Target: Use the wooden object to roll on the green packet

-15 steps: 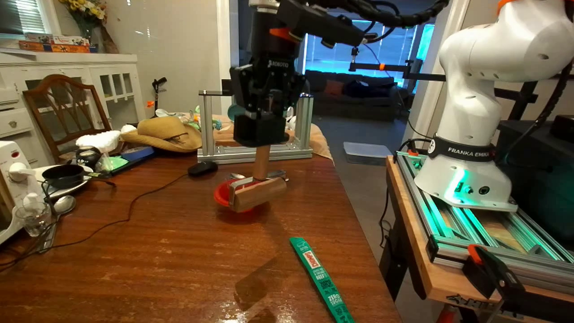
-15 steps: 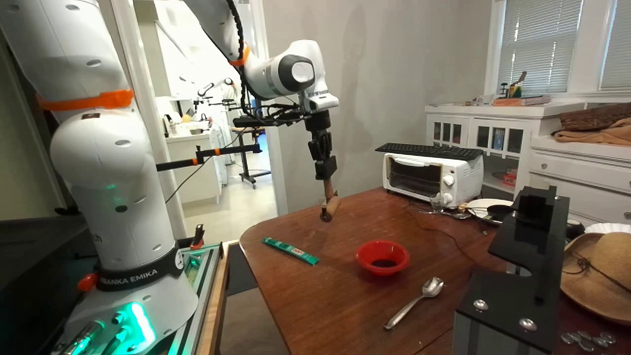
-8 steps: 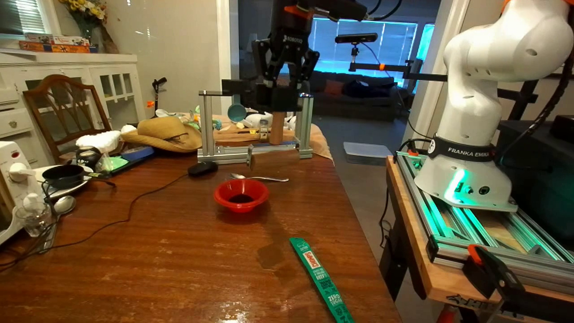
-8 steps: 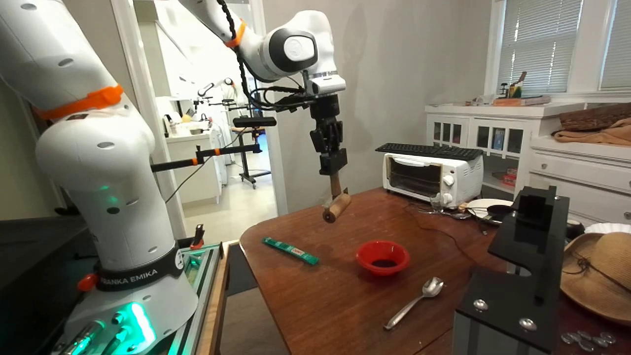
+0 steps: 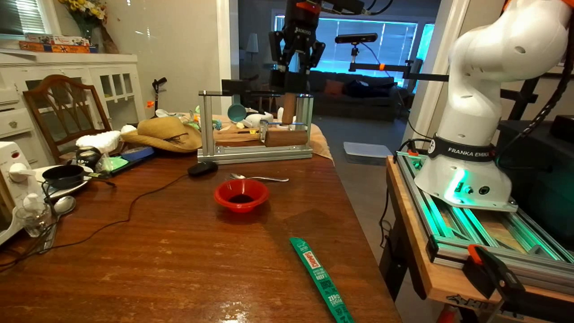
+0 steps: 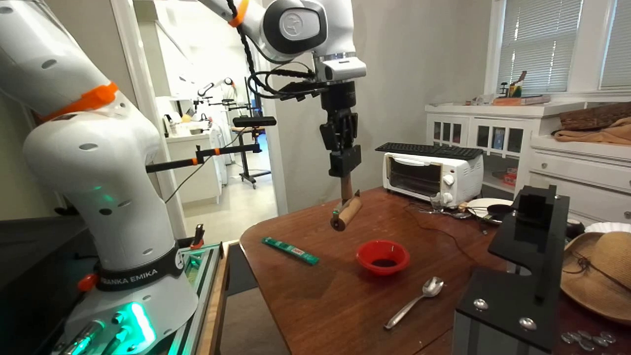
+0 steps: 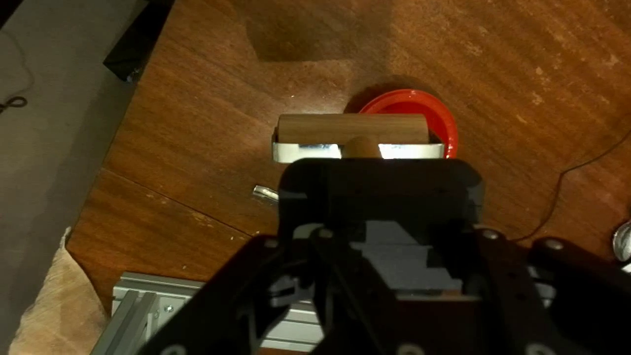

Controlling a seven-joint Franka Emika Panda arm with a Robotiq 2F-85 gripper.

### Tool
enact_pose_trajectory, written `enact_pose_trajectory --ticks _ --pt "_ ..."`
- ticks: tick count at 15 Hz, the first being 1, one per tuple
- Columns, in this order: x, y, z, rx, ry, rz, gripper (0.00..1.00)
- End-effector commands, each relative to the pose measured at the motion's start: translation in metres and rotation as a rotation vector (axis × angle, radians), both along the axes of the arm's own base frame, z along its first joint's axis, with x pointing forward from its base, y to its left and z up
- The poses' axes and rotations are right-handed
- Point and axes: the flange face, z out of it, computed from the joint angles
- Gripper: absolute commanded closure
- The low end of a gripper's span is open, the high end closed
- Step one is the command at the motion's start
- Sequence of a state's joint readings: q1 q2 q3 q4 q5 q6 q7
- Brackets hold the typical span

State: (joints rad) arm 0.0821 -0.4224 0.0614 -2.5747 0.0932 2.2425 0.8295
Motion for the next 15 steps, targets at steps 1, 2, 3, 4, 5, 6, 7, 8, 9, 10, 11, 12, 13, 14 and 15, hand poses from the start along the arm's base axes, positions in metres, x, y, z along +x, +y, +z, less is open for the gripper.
enact_pose_trajectory --ticks 1,2,3,4,5,6,7,8,9,10,11,12,13,14,15 --pt "0.002 -0.043 0.013 0.032 0.017 0.020 0.78" --pt "0.003 -0.053 0.014 0.031 0.017 0.015 0.78" --pt "0.005 -0.065 0.014 0.031 0.018 0.012 0.78" --pt "0.007 -0.076 0.015 0.031 0.012 0.003 0.78" --pt "0.007 -0.085 0.017 0.033 0.010 -0.002 0.78" --pt "0.009 -0.096 0.017 0.036 0.004 -0.009 0.78" --pt "0.010 -0.105 0.018 0.041 0.000 -0.016 0.78" --pt "0.013 -0.115 0.019 0.045 -0.002 -0.020 0.78" --pt "0.015 -0.122 0.018 0.048 -0.002 -0.023 0.78" --pt "0.017 -0.131 0.018 0.047 -0.003 -0.034 0.78" --pt "0.018 -0.138 0.019 0.049 -0.004 -0.036 0.78" --pt "0.021 -0.146 0.017 0.057 -0.004 -0.040 0.78" --pt "0.023 -0.153 0.015 0.061 -0.006 -0.047 0.78" --pt "0.025 -0.160 0.013 0.067 -0.005 -0.058 0.78" --pt "0.028 -0.168 0.010 0.072 -0.001 -0.077 0.78"
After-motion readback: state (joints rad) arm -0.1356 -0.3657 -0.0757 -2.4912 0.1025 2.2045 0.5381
